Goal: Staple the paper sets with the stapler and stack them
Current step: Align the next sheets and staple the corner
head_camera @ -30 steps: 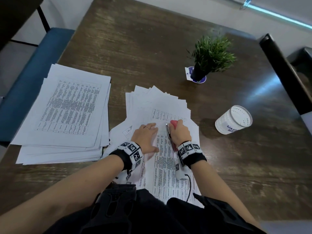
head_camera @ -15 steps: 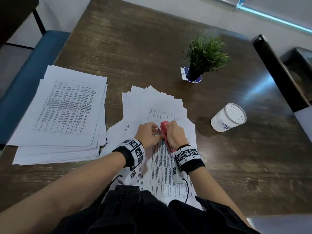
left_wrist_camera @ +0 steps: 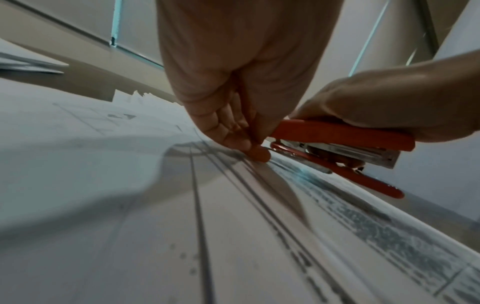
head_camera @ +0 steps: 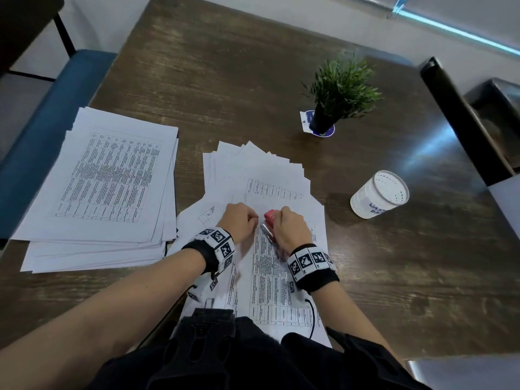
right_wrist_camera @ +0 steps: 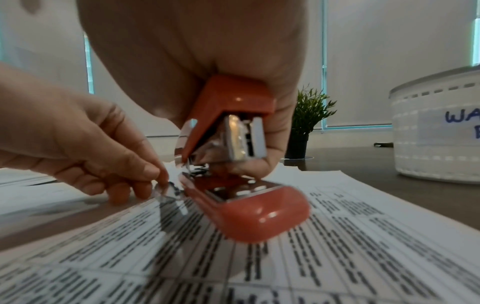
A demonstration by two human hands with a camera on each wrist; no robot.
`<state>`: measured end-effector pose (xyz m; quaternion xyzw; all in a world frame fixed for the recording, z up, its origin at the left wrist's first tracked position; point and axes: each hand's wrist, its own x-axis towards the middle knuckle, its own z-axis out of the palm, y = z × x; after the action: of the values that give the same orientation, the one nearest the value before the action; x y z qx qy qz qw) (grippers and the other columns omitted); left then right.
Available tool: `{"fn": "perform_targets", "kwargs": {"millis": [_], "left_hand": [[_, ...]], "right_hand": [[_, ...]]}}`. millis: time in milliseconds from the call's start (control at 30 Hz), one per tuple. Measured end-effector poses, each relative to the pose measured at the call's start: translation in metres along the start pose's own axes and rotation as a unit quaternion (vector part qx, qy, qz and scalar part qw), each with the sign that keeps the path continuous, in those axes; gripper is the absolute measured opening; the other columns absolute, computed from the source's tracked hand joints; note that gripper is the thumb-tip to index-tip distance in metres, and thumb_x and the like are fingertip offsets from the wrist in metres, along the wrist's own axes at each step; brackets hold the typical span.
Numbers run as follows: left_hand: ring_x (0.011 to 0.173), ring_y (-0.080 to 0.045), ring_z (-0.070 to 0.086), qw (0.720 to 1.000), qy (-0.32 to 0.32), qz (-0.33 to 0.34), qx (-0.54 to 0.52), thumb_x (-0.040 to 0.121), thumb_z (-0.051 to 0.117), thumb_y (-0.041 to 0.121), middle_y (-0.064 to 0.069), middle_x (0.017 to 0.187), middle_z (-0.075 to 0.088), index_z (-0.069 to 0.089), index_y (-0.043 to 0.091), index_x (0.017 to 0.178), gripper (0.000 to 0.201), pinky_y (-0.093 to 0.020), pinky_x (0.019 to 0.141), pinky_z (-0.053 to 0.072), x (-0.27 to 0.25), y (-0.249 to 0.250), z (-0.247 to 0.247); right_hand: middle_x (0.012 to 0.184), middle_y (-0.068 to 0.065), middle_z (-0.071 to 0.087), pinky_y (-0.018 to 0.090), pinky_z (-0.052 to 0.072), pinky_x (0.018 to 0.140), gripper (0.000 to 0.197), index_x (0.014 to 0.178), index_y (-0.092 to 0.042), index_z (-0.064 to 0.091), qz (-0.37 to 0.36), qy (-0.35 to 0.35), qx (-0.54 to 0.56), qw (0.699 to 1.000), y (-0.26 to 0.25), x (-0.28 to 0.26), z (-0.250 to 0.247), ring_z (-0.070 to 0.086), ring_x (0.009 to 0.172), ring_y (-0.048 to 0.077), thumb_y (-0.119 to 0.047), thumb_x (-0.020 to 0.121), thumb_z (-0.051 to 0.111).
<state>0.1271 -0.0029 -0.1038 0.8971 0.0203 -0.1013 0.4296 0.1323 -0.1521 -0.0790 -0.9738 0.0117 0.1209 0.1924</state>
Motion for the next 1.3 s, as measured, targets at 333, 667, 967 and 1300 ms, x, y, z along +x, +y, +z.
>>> {"fn": "perform_targets", "kwargs": {"millis": [333, 667, 967, 1300], "left_hand": [[0.111, -0.02, 0.058, 0.998, 0.009, 0.001, 0.067, 0.091, 0.063, 0.029, 0.004, 0.123, 0.063, 0.073, 0.026, 0.11, 0.021, -0.04, 0.094, 0.049, 0.01, -0.017, -0.018], [0.126, -0.024, 0.037, 0.945, -0.042, 0.028, 0.323, 0.091, 0.057, 0.048, 0.007, 0.146, 0.036, 0.053, 0.028, 0.132, 0.046, -0.042, 0.097, 0.038, 0.007, -0.003, -0.015], [0.115, -0.021, 0.045, 0.936, -0.012, 0.032, 0.35, 0.086, 0.06, 0.054, 0.009, 0.125, 0.054, 0.066, 0.029, 0.103, 0.031, -0.036, 0.09, 0.032, 0.01, 0.001, -0.015], [0.119, -0.024, 0.046, 0.927, -0.02, 0.015, 0.374, 0.087, 0.058, 0.056, 0.007, 0.128, 0.053, 0.059, 0.027, 0.118, 0.043, -0.044, 0.104, 0.027, 0.012, 0.001, -0.013]], "right_hand": [[0.108, 0.017, 0.06, 0.035, 0.043, 0.076, 0.038, 0.11, -0.005, 0.05, 0.006, -0.036, -0.007, 0.999, -0.002, 0.024, -0.006, 0.058, 0.097, 0.034, -0.038, 0.093, 0.055], [0.115, 0.013, 0.055, 0.039, 0.047, 0.08, 0.035, 0.123, -0.011, 0.048, -0.043, -0.021, -0.071, 0.996, -0.014, 0.034, 0.01, 0.057, 0.102, 0.032, -0.036, 0.099, 0.046], [0.119, 0.016, 0.058, 0.035, 0.04, 0.074, 0.041, 0.123, -0.004, 0.042, 0.005, -0.017, -0.085, 0.996, -0.028, 0.037, 0.022, 0.059, 0.105, 0.036, -0.038, 0.102, 0.039], [0.12, 0.011, 0.057, 0.035, 0.037, 0.068, 0.029, 0.121, -0.01, 0.042, -0.078, -0.002, -0.163, 0.983, -0.022, 0.046, 0.023, 0.059, 0.1, 0.035, -0.032, 0.102, 0.041]]}}
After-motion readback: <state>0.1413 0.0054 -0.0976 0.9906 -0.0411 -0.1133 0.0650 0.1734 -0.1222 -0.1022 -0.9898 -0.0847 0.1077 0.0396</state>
